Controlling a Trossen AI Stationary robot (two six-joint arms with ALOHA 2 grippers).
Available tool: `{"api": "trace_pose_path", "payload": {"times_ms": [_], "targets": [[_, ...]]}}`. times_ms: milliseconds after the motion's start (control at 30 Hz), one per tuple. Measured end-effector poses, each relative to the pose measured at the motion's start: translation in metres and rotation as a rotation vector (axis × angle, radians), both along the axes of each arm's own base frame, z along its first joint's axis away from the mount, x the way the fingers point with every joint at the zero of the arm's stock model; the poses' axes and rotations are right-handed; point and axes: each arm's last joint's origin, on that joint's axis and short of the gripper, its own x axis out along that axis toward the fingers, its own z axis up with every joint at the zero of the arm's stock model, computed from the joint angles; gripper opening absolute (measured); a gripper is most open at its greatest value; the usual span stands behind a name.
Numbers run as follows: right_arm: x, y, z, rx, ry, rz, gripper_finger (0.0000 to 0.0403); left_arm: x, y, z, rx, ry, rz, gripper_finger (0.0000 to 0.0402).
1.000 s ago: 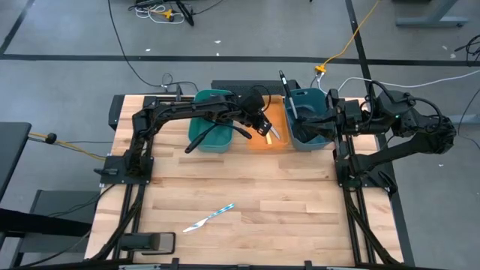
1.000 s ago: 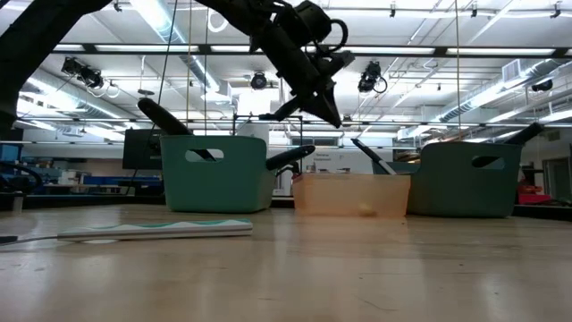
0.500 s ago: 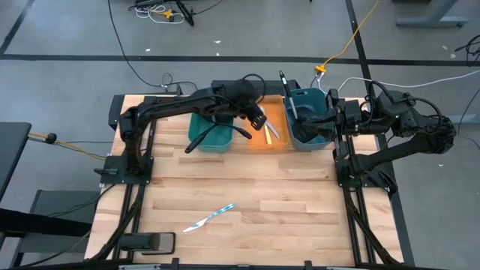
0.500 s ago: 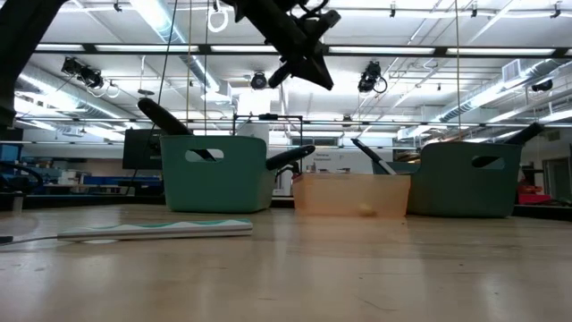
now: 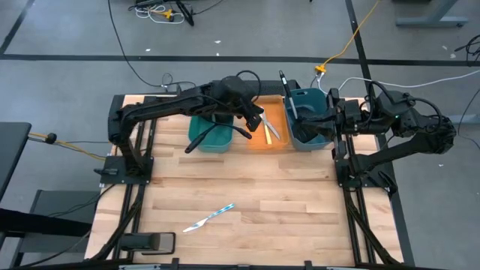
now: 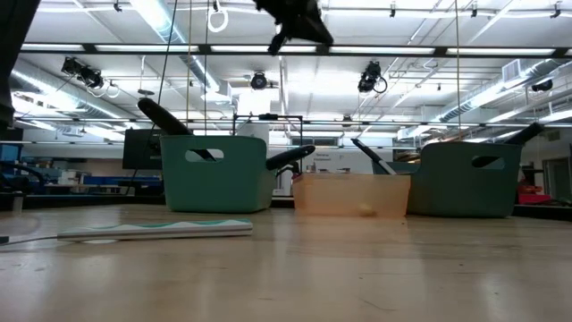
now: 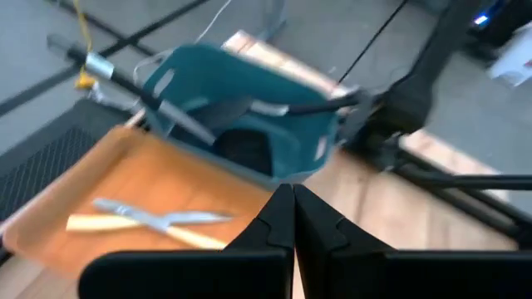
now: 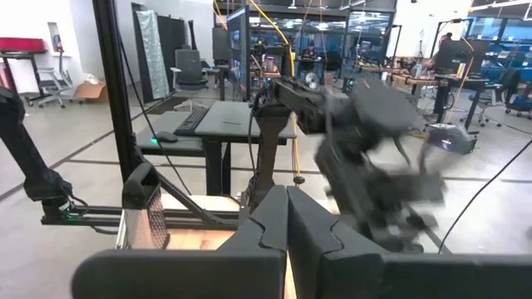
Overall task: Pick & Place Kitchen Items
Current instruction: Put the white patterned table knife into the orange bin
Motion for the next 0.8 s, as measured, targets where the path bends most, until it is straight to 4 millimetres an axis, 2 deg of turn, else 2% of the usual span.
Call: {"api": "trace_pose_path", "payload": {"times_ms": [400, 633, 800], "targets": [[0.000, 0.000, 0.000, 0.001, 0.001, 0.000, 0.0001, -0.053, -0.029, 0.068, 0.129, -0.173, -0.127, 0.0000], [0.000, -0.001, 0.000, -0.002, 0.003, -0.032, 0.0001, -0.085, -0.045, 0.097, 0.186, -0.250, -0.158, 0.0000], [0.000, -0.001, -0.001, -0.004, 0.013, -0.045, 0.0001, -0.105, -0.057, 0.111, 0.224, -0.282, -0.177, 0.0000]]}}
